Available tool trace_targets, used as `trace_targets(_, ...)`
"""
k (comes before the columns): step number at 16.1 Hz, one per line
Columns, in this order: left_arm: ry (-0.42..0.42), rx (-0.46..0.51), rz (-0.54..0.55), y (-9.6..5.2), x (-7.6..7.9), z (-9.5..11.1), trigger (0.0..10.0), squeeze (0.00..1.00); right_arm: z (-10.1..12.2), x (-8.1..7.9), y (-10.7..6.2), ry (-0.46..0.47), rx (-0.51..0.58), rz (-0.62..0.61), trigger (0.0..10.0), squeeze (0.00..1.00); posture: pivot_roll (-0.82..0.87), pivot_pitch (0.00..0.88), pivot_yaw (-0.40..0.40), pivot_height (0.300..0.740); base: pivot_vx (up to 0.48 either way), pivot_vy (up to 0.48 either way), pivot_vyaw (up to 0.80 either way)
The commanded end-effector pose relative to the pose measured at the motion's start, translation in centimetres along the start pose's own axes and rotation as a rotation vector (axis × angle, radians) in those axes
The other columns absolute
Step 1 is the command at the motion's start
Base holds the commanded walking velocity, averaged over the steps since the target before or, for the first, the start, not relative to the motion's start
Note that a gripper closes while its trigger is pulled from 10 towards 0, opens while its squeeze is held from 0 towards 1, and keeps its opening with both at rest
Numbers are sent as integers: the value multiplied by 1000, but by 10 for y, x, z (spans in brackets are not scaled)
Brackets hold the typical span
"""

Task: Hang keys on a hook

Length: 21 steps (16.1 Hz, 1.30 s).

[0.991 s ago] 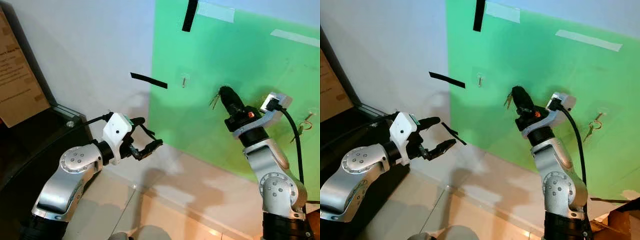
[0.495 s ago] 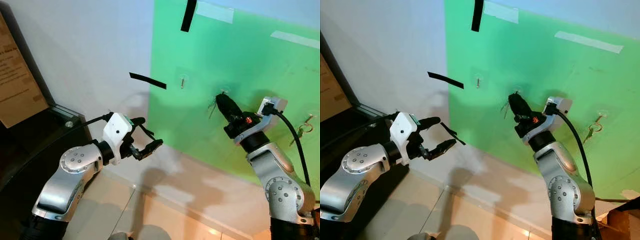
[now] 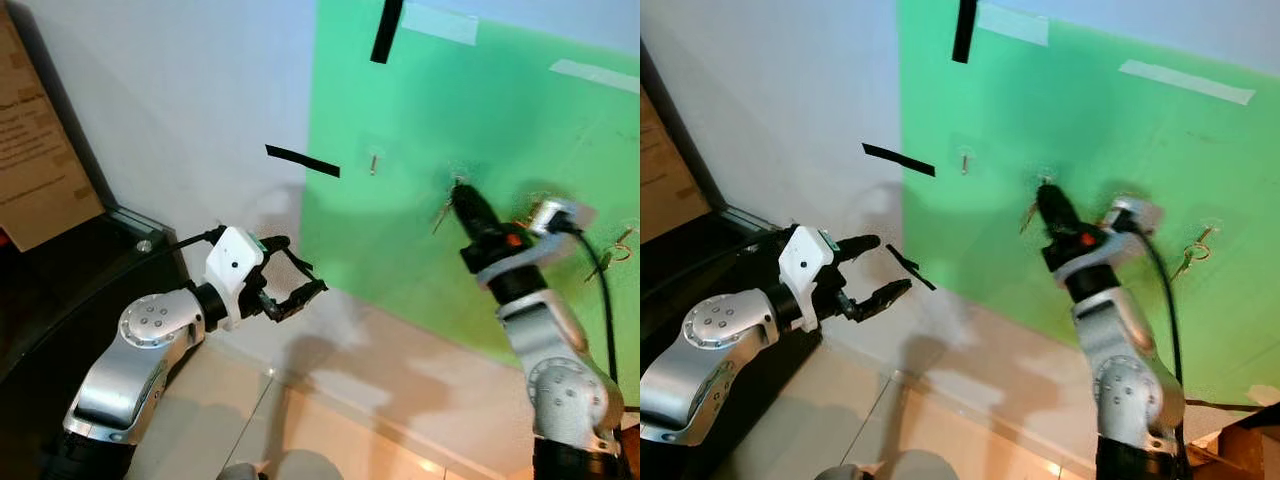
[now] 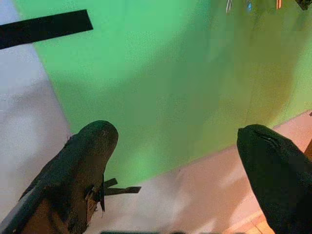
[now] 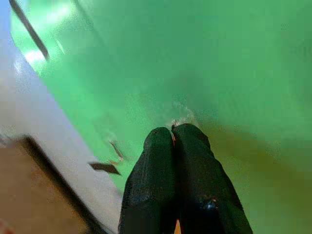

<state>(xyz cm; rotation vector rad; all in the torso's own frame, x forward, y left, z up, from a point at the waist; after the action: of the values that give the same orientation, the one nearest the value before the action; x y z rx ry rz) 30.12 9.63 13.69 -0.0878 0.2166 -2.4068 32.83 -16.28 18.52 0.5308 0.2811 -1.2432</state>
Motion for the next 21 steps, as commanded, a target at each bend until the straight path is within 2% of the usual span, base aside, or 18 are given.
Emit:
trace_targets(1,13,1,-17,1,5,1,10000,349,6,6,-5,47,26,-9,10000,0,72,0,-67,740,0,0,0)
trace_targets(2,14,1,-18,0,5,1,10000,349,15,5,-7,113,72,1,10000,0,70,0,-66,740,0,0,0)
trace_targets(6,16,1,-21,1,5,1,10000,345,34,-4,-6,221,156,60,10000,0,68,0,-63,740,0,0,0)
trace_targets(8,15,1,-22,1,5,1,10000,353,28,-11,-6,191,107,100,10000,0,68,0,-65,740,0,0,0)
trace_targets(11,14,0,-22,0,6,1,10000,353,19,-10,-5,174,67,72,10000,0,69,0,-65,740,0,0,0)
trace_targets(13,12,-4,-23,0,6,0,10000,349,4,-12,-5,101,-20,71,10000,0,68,0,-64,740,0,0,0)
trace_targets(14,14,-6,-24,0,7,-1,10000,349,-3,-7,-4,57,-57,37,10000,0,69,0,-63,740,0,0,0)
trace_targets(17,14,-10,-26,0,7,-1,10000,349,-2,4,-1,44,-40,-44,10000,0,70,0,-63,740,0,0,0)
trace_targets(21,13,-10,-28,0,7,-1,10000,349,0,6,1,41,-33,-52,10000,0,73,0,-64,740,0,0,0)
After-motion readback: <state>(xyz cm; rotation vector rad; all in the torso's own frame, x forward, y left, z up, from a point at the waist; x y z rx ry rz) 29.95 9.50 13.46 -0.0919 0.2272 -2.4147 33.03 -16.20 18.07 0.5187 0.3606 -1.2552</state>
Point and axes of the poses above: a point about 5 cm out from each wrist's last joint towards the gripper, its own y axis pointing out of the wrist towards the gripper, its own z axis along the axis of the wrist's last joint, x = y × z, the point moved 6 cm from there along y, pointing out of the wrist towards the gripper, and after that the axes turned 9 degrees about -y, right-handed, at the moved point
